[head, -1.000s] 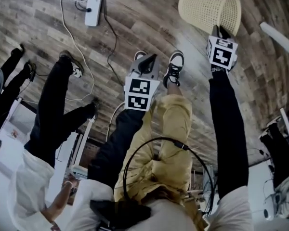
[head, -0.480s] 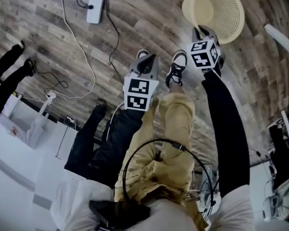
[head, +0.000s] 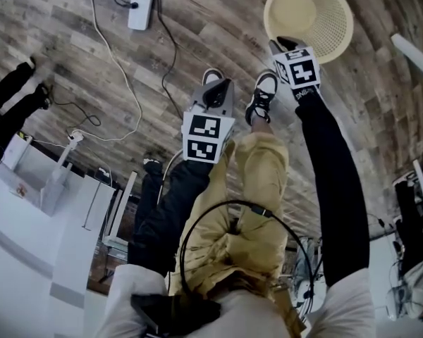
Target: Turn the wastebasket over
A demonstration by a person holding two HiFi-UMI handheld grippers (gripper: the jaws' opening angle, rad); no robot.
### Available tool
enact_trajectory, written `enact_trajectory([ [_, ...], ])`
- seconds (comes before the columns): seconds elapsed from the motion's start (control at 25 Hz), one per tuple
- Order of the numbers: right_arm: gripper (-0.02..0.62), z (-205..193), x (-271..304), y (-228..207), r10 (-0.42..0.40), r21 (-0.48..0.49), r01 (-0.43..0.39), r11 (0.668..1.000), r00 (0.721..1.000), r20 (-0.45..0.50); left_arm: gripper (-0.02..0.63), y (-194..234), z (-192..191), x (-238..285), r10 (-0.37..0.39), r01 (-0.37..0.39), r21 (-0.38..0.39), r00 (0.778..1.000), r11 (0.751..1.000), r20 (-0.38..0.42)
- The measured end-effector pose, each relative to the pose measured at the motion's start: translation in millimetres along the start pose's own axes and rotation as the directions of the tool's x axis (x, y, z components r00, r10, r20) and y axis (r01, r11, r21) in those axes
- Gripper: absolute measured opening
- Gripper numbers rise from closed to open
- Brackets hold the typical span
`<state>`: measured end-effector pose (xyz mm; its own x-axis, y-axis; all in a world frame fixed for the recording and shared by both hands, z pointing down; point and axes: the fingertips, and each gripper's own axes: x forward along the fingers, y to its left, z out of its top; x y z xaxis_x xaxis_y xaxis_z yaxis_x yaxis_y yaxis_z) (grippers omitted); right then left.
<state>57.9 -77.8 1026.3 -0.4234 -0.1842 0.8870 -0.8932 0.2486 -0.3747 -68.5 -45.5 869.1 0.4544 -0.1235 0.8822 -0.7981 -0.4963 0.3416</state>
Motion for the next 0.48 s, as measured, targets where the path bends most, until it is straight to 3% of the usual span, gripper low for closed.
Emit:
enact_trajectory([
  [0.24,0.074,24.3,-32.7,-0.6,0.007,0.041,-0.011,0.999,0.995,0.099,0.002,-6.6,11.5,-10.4,-0.001,0.002,-0.003,1.0,1.0,0.027],
  [0.48,0.072,48.9,-116.1,2.4,-0.069,0.16,0.028,0.987,0.964,0.257,0.002,-33.5,42.7,-39.8,-0.024,0.022,0.027,0.997,0.999,0.077],
])
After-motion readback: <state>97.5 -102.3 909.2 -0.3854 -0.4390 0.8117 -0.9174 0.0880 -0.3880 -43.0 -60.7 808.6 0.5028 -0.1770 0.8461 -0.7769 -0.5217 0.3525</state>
